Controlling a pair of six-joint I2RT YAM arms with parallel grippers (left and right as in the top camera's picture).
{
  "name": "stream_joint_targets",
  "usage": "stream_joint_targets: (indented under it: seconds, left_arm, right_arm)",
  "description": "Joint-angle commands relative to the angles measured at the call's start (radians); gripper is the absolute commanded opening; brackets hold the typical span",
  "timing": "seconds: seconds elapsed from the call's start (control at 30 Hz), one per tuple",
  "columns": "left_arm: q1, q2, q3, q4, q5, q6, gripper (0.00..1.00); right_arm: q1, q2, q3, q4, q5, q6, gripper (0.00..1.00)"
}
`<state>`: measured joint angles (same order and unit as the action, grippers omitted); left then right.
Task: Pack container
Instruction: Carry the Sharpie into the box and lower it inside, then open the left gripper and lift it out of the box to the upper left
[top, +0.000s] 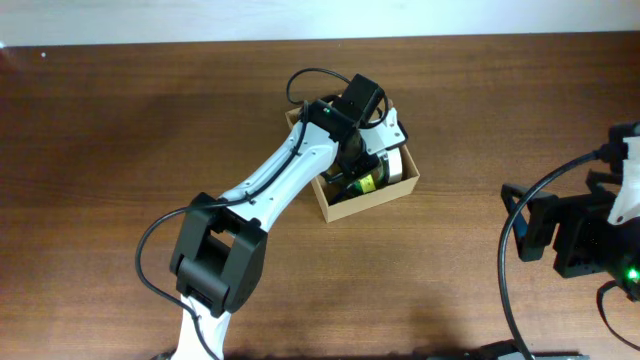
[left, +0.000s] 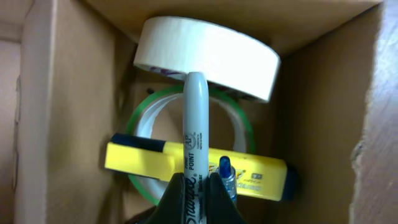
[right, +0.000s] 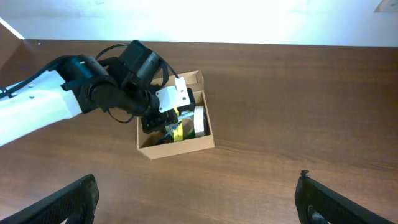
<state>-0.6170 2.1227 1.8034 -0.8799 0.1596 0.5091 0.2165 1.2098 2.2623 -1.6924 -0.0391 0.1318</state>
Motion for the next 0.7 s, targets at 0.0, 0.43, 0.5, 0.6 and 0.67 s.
stream_joint_targets:
  seconds: [0.0,0.43,0.5,0.6,0.67]
  left_arm:
    - [-0.003,0.008,-0.010,-0.004,0.039,0.016,0.02]
    - [-0.002,0.000,0.079,-0.037,-0.016,0.016,0.65]
    - [-0.002,-0.007,0.137,-0.068,-0.047,0.016,0.66]
    - [-0.002,-0.019,0.257,-0.135,-0.090,0.015,0.67]
    - [-0.002,-0.031,0.346,-0.177,-0.108,-0.005,0.68]
  right_arm:
    - [-0.008,-0.002,-0.003,-0.006,-0.001,0.003,0.99]
    - [-0.008,-0.001,-0.003,-0.006,0.014,-0.004,0.99]
    - [-0.008,-0.001,-0.003,-0.006,0.026,-0.004,0.99]
    - [-0.008,-0.001,-0.003,-0.006,0.056,-0.004,0.99]
    - [-0.008,0.002,-0.003,-0.006,0.086,-0.004,0.99]
